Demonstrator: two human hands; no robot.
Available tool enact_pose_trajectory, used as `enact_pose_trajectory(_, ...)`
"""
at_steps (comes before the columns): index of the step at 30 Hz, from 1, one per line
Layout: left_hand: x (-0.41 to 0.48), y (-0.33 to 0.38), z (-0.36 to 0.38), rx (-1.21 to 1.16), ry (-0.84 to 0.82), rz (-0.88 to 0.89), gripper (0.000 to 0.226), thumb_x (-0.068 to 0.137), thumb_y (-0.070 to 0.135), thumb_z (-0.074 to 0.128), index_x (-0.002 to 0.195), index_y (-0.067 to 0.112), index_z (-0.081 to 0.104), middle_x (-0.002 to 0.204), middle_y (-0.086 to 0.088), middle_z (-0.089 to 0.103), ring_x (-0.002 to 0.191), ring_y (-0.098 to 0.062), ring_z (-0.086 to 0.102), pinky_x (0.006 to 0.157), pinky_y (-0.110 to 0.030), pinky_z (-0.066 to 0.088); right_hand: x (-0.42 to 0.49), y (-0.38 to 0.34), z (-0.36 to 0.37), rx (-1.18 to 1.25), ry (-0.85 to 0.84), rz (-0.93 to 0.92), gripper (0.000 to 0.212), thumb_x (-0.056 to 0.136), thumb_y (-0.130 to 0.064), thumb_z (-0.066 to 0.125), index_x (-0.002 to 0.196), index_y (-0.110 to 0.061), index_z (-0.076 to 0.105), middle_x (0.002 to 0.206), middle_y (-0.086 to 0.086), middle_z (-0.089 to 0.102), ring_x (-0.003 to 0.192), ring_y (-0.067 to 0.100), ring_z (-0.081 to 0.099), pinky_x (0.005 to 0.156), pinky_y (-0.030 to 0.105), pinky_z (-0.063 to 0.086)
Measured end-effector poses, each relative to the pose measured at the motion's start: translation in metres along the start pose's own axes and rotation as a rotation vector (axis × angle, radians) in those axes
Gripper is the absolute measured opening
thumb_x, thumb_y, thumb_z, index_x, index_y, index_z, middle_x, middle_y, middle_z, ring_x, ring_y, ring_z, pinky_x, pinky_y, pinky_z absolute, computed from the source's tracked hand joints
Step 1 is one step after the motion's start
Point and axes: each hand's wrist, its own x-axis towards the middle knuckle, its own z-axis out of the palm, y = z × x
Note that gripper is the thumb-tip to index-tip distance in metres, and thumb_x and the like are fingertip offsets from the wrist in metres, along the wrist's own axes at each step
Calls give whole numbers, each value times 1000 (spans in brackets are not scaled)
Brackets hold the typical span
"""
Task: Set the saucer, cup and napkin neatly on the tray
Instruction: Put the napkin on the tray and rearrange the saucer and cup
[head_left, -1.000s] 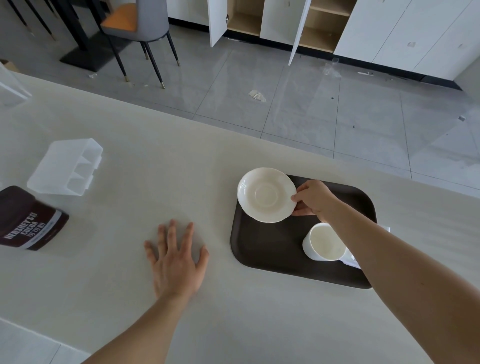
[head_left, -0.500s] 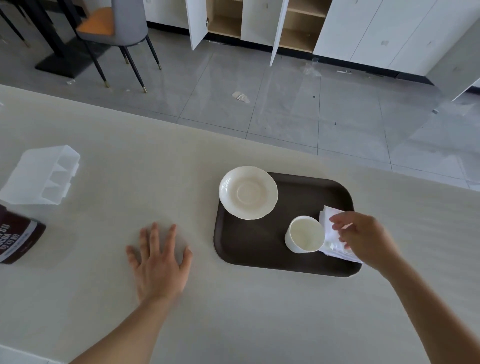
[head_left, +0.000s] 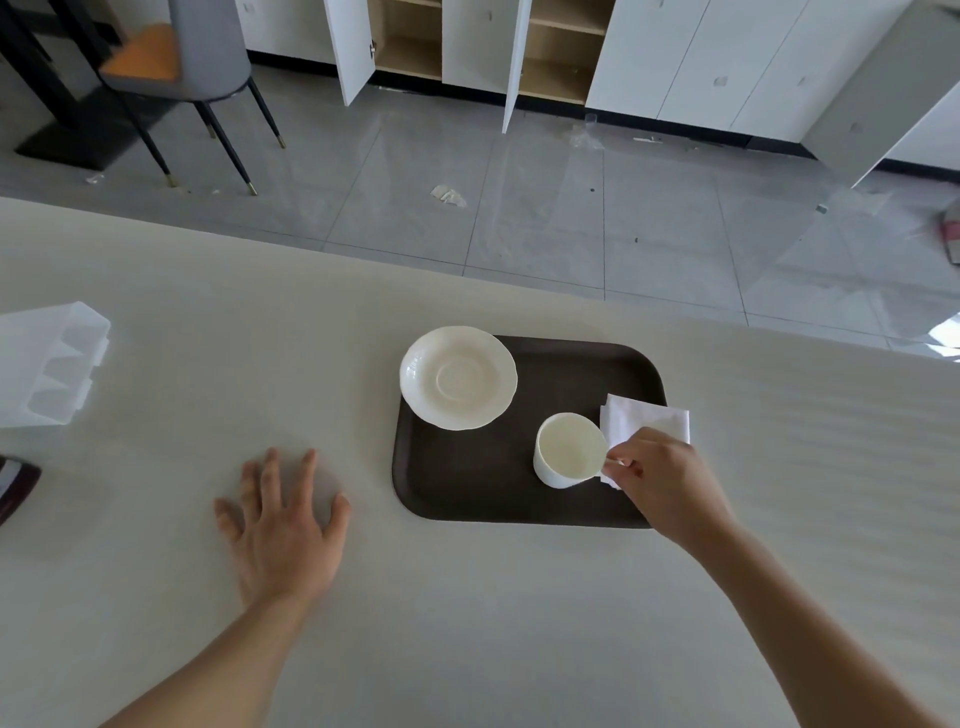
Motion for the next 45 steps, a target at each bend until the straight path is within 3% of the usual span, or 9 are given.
enact_pose_trajectory(6, 0, 0, 0, 2, -3, 3, 72, 83, 61, 32, 147, 29, 37, 159, -10, 27, 148, -31, 14, 116, -60, 9, 7, -2, 11, 102, 143, 66, 12, 87, -19, 72, 82, -9, 76, 83, 1, 66, 66, 21, 61, 61, 28, 46)
enact_pose_trajectory(15, -1, 0, -1, -2, 2, 3, 72, 83, 61, 31, 147, 29, 37, 158, -11, 28, 148, -32, 15, 116, -60, 9, 27, -13, 29, 161, 226, 219, 20, 91, -28, 66, 84, -12, 74, 88, 0, 66, 67, 19, 59, 62, 26, 42)
enact_pose_trajectory(19, -1, 0, -1, -2, 12, 11, 71, 83, 60, 33, 147, 29, 38, 157, -12, 29, 147, -33, 17, 116, -60, 10, 36, -22, 35, 208, 260, 277, 24, 91, -32, 66, 77, -12, 69, 84, 1, 65, 67, 21, 61, 65, 33, 50)
enact_pose_trajectory(23, -1, 0, -2, 6, 2, 6, 71, 83, 60, 32, 147, 29, 38, 157, -11, 29, 148, -32, 16, 116, -59, 10, 44, -33, 40, 233, 339, 328, 25, 88, -33, 70, 71, -15, 65, 79, -4, 62, 71, 12, 59, 60, 26, 43)
enact_pose_trajectory(27, -2, 2, -4, -5, -5, 0, 72, 83, 61, 30, 147, 28, 38, 158, -11, 28, 148, -32, 15, 117, -59, 9, 47, -41, 47, 372, 309, 420, 28, 87, -40, 70, 70, -19, 61, 69, -3, 68, 65, 16, 66, 62, 30, 52)
enact_pose_trajectory(32, -2, 3, -5, -10, 3, 1, 71, 83, 60, 32, 146, 28, 39, 157, -11, 29, 148, -31, 15, 117, -59, 9, 47, -52, 49, 462, 310, 443, 29, 87, -40, 70, 68, -21, 60, 62, -8, 67, 52, -2, 65, 50, 15, 39)
enact_pose_trajectory(45, -2, 2, -5, -5, -4, -4, 70, 83, 59, 33, 146, 29, 38, 158, -10, 28, 149, -31, 14, 117, -59, 7, 50, -67, 56, 525, 273, 458, 26, 87, -37, 69, 69, -23, 57, 64, -6, 70, 50, -2, 66, 51, 16, 38)
